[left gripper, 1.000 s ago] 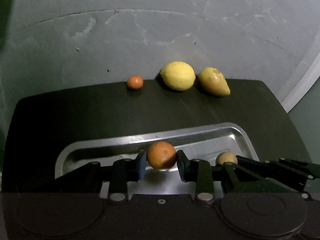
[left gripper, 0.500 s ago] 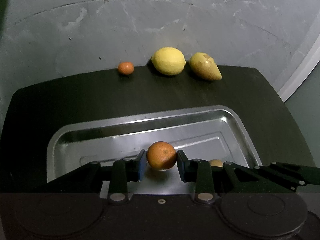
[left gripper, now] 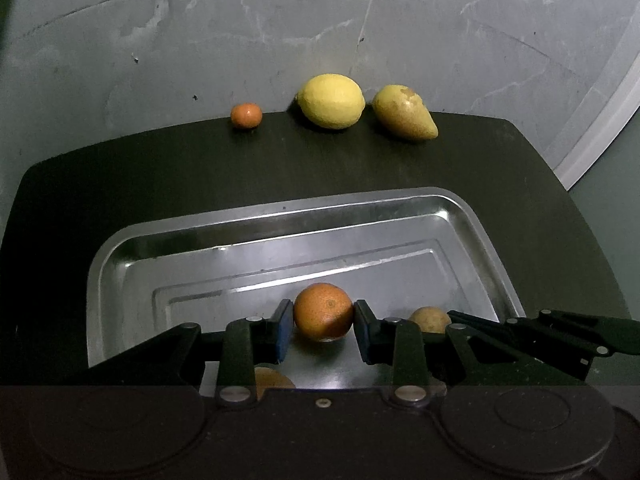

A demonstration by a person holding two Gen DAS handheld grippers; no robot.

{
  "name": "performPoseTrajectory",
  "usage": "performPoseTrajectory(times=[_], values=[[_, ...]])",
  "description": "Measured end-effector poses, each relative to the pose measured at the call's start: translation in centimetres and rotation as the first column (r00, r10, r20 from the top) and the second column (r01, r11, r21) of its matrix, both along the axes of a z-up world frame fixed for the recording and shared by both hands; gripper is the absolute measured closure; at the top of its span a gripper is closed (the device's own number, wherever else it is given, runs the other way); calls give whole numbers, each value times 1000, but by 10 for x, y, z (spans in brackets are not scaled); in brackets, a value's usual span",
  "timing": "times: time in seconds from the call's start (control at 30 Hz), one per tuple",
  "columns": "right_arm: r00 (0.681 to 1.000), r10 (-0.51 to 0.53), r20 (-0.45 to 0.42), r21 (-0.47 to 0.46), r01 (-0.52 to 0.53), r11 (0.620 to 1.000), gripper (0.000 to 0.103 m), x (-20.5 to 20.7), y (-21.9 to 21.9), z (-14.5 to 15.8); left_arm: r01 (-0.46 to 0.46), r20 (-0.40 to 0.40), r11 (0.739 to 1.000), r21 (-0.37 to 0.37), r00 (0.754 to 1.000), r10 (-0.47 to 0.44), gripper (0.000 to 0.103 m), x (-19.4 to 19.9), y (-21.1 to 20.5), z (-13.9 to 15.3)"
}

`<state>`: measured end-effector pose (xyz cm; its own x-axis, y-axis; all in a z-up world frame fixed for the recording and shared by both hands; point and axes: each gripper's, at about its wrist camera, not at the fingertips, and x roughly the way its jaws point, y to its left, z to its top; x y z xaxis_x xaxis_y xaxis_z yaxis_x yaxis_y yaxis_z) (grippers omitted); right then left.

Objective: Organize fruits
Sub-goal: 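Carry both fruits over the tray and open both tools to release them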

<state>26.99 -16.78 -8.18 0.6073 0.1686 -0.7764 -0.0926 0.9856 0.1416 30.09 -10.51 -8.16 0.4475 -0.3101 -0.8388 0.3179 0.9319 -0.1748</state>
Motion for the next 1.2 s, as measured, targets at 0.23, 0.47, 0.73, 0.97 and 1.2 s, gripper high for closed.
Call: performPoseTrajectory(times=[0.23, 0.47, 0.73, 0.97, 1.2], values=[[1000, -8, -10, -5, 8, 1000, 71, -1, 0, -1, 5, -13, 1000, 9, 1000, -5, 69, 0, -1, -4], [1000, -18, -18, -12, 18, 1000, 71, 1, 2, -2, 8, -21, 1000, 13, 1000, -8, 69, 1, 2, -6], [1000, -19, -20, -14, 19, 1000, 71, 1, 2, -2, 5, -29, 1000, 16, 1000, -4, 69, 2, 4, -8], [999, -32, -19, -20, 31, 999, 71, 1, 3, -2, 9, -31, 1000, 15, 999, -8, 68, 2, 7, -8], [999, -52, -13, -24, 52, 998, 65, -2, 2, 0, 17, -35, 1000, 12, 999, -16, 66, 3, 7, -9]])
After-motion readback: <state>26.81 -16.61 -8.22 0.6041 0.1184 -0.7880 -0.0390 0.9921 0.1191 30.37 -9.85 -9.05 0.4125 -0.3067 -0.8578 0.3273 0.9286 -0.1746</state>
